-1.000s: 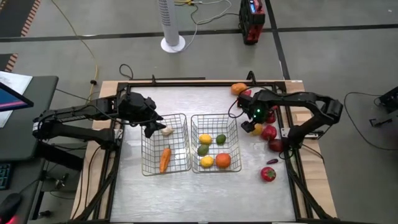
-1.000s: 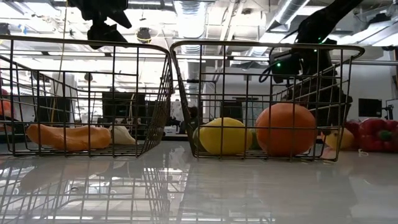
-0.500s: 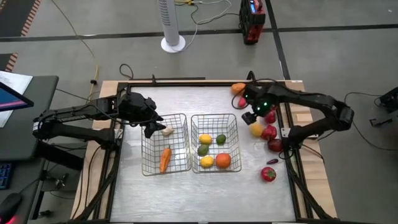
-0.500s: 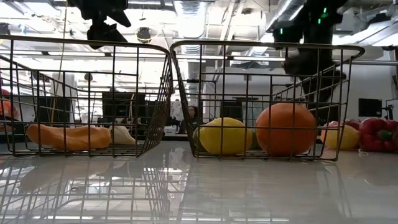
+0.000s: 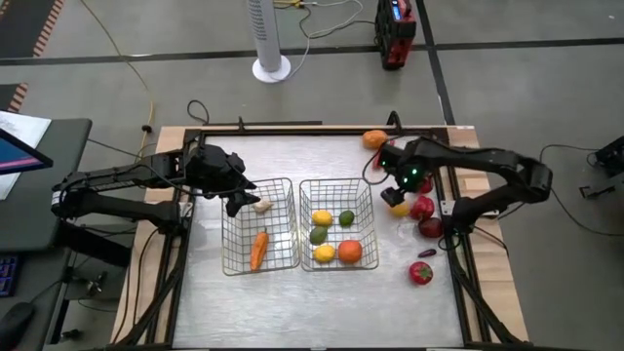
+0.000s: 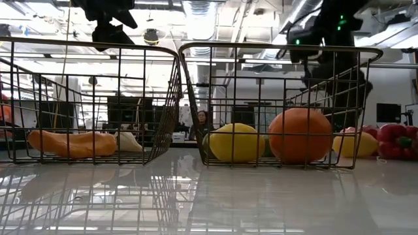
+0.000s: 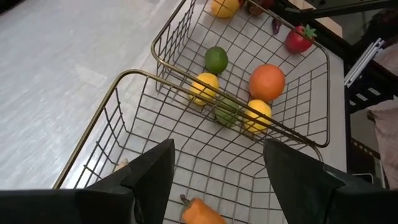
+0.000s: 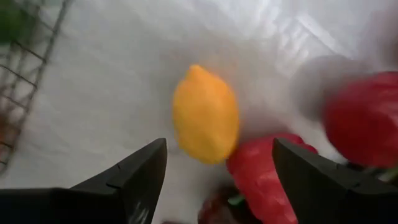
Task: Sort produce into baskets
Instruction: Put the yellow lemon into the right basket
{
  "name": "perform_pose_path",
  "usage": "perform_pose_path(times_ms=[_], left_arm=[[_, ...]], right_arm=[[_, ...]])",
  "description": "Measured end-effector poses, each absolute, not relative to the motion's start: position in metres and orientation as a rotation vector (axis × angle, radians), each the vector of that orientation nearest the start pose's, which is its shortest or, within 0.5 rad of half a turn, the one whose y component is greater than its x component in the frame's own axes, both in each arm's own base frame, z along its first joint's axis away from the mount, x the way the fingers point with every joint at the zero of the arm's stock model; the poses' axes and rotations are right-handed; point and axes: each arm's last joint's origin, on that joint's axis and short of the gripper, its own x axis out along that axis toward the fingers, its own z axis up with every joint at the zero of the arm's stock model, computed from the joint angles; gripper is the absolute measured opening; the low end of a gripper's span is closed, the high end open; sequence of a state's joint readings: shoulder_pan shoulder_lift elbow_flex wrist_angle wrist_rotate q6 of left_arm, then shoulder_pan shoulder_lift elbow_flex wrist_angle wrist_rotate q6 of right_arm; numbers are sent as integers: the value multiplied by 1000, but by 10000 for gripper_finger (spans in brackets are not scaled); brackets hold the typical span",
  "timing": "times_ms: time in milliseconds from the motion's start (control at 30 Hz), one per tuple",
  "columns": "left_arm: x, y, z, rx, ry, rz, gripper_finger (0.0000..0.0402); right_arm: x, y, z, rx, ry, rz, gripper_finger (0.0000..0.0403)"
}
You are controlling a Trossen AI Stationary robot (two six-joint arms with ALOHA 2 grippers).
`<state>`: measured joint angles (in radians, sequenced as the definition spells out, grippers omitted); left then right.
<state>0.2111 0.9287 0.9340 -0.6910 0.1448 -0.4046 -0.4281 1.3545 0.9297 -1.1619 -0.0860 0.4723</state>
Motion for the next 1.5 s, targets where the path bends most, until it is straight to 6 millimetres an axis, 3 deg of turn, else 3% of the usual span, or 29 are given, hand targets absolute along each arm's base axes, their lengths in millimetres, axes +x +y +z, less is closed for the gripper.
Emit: perform_pose_path(times_ms=[300,567,700,833,1033,1200,1333,1500], left_arm=[[178,34,315,-513,655,200,234],[178,34,315,-520,659,198,234],[177,34,314,-521,670,200,234],[177,33,314,-521,673,200,234],[177,34,314,-510,672,202,234],[177,35,314,-498,667,229,234],[177,35,314,-474,656,247,234],[178,35,315,-472,649,246,234]], right_arm=[[192,-75,158,807,1568,-556,310],[192,-75,157,804,1548,-553,273],[196,-76,177,828,1502,-533,269],[202,-77,211,849,1389,-477,268],[210,-77,272,885,1121,-367,267],[225,-70,313,849,819,-277,266],[245,-63,321,807,673,-206,268],[261,-58,306,827,732,-182,316]])
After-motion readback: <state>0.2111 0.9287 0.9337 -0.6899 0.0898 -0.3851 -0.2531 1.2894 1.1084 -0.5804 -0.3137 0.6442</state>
